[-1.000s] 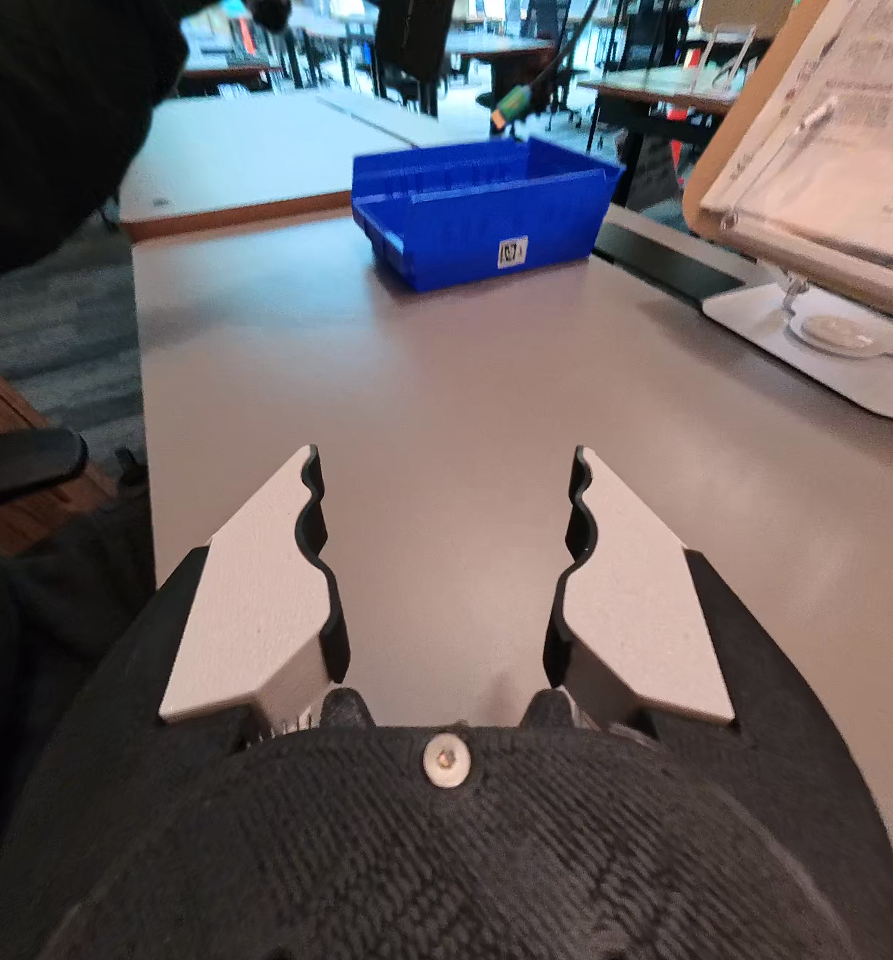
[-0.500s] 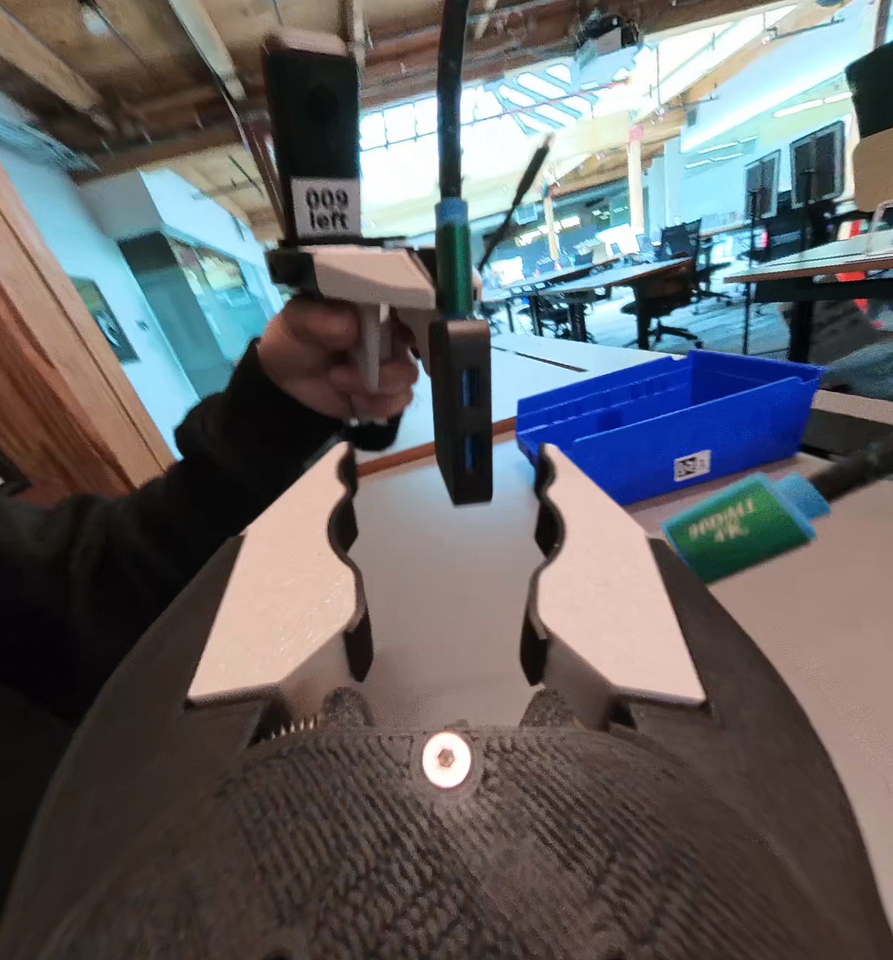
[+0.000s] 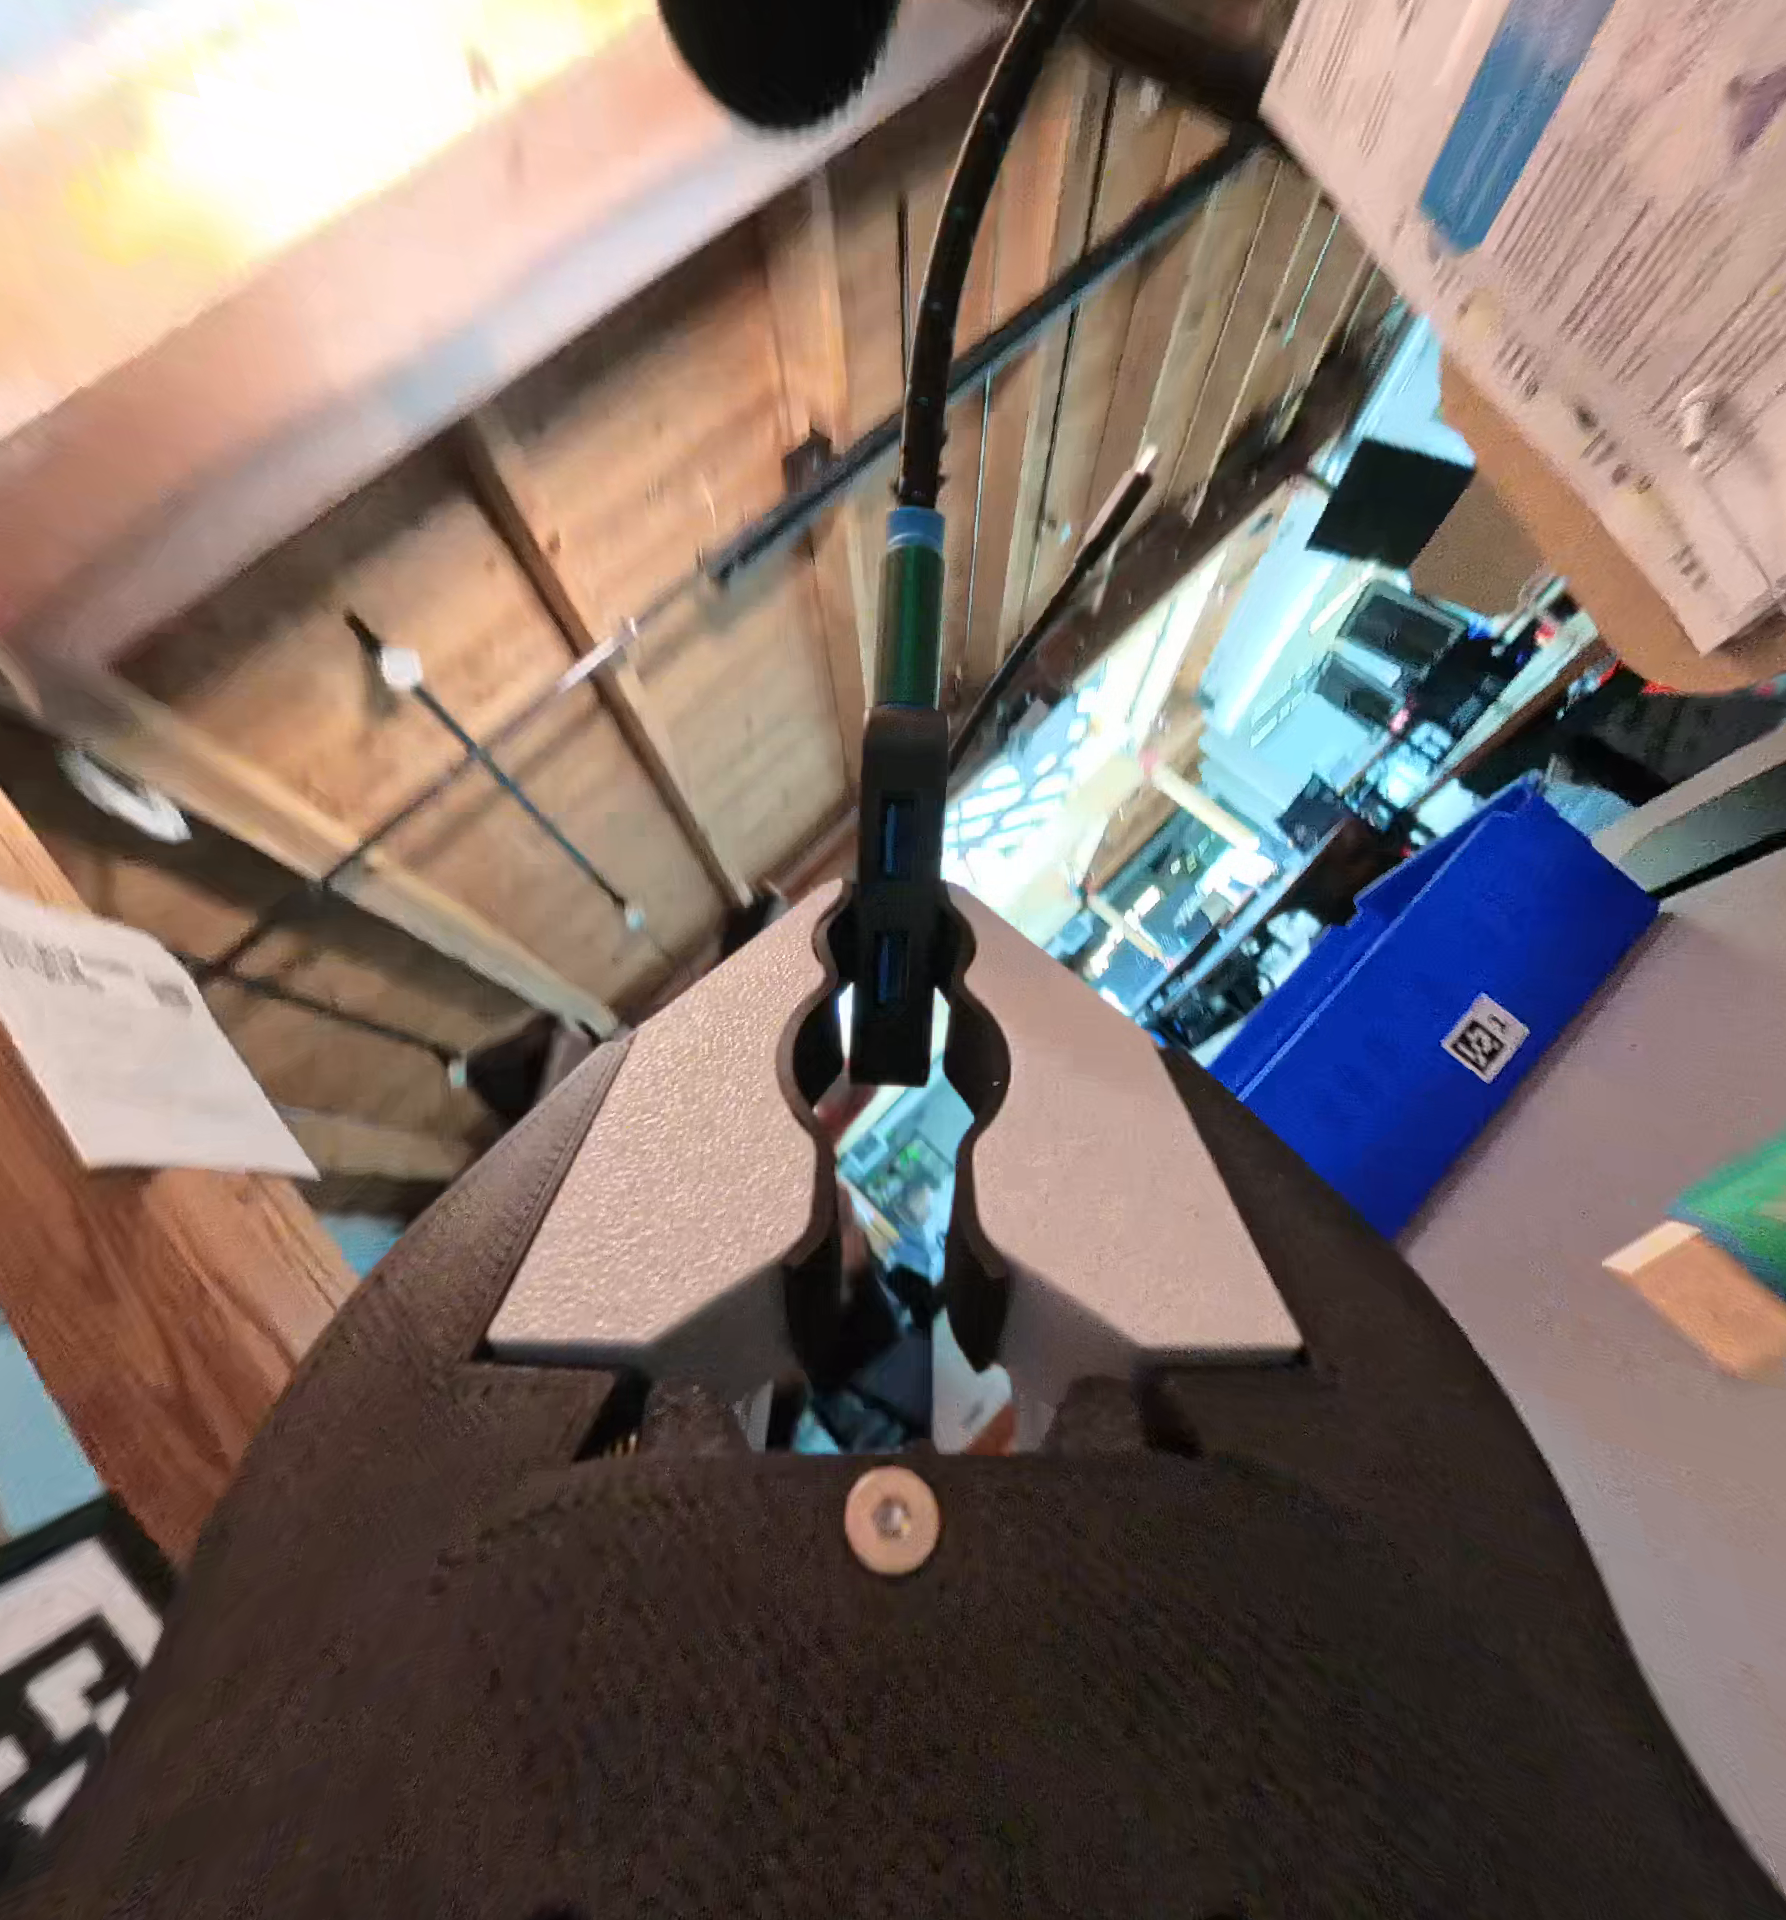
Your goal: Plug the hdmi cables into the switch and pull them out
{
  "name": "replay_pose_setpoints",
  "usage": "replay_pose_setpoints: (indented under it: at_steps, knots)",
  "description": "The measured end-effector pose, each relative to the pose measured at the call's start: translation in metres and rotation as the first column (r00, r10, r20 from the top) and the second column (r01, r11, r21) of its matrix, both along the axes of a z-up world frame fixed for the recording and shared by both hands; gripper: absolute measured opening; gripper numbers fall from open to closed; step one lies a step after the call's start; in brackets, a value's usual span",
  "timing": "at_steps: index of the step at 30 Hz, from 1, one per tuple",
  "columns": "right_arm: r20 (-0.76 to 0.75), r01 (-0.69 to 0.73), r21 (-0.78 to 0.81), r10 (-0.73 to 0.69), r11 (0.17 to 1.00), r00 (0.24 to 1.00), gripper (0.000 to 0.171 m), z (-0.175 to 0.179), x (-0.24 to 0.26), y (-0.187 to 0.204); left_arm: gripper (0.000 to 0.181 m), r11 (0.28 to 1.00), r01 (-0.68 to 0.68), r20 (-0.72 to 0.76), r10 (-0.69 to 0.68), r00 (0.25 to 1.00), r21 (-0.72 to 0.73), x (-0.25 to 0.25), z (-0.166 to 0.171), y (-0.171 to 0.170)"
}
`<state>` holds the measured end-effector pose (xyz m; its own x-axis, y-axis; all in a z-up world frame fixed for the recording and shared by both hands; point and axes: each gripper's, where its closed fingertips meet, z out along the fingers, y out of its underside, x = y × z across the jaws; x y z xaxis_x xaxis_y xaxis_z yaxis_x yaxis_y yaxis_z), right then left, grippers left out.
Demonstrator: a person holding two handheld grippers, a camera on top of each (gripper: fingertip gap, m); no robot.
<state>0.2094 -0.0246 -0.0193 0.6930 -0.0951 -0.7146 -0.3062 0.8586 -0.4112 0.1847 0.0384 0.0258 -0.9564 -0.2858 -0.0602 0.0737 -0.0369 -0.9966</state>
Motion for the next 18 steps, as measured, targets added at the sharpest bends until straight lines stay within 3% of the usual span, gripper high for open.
replay_pose_setpoints:
  at_steps: [3, 5, 9, 11, 14, 17, 18]
  knots:
    - [0.015, 0.041, 0.04, -0.041, 0.998, 0.999, 0.012, 0.004, -0.004, 0.003, 0.069, 0.976, -0.217, 0.019, 0.216, 0.976, 0.032, 0.013, -0.034, 0.005]
    - [0.036, 0.011, 0.084, -0.014, 0.996, 0.999, 0.012, 0.009, -0.01, 0.012, 0.064, 0.969, -0.244, -0.047, 0.243, 0.969, -0.022, 0.012, -0.051, 0.0]
    - [0.086, -0.027, 0.044, 0.024, 0.999, 0.996, 0.012, 0.01, -0.018, 0.031, 0.056, 0.962, -0.031, -0.354, -0.07, 0.932, -0.271, -0.009, -0.054, -0.018]
    - [0.091, -0.048, 0.004, 0.048, 0.999, 0.995, 0.011, 0.007, -0.02, 0.038, 0.038, 0.919, 0.022, -0.407, -0.195, 0.892, -0.394, -0.011, -0.048, -0.017]
    - [0.121, -0.02, -0.08, 0.03, 0.997, 0.992, 0.012, 0.004, -0.023, 0.044, 0.014, 0.871, 0.017, -0.452, -0.271, 0.85, -0.49, -0.006, -0.05, -0.013]
    - [0.126, -0.031, -0.19, 0.056, 0.981, 0.99, 0.014, -0.002, -0.025, 0.047, 0.01, 0.829, 0.057, -0.463, -0.366, 0.807, -0.556, -0.006, -0.054, -0.01]
    - [0.136, 0.004, -0.234, 0.028, 0.972, 0.99, 0.025, -0.003, -0.025, 0.043, 0.01, 0.826, 0.055, -0.466, -0.37, 0.804, -0.561, -0.005, -0.056, -0.009]
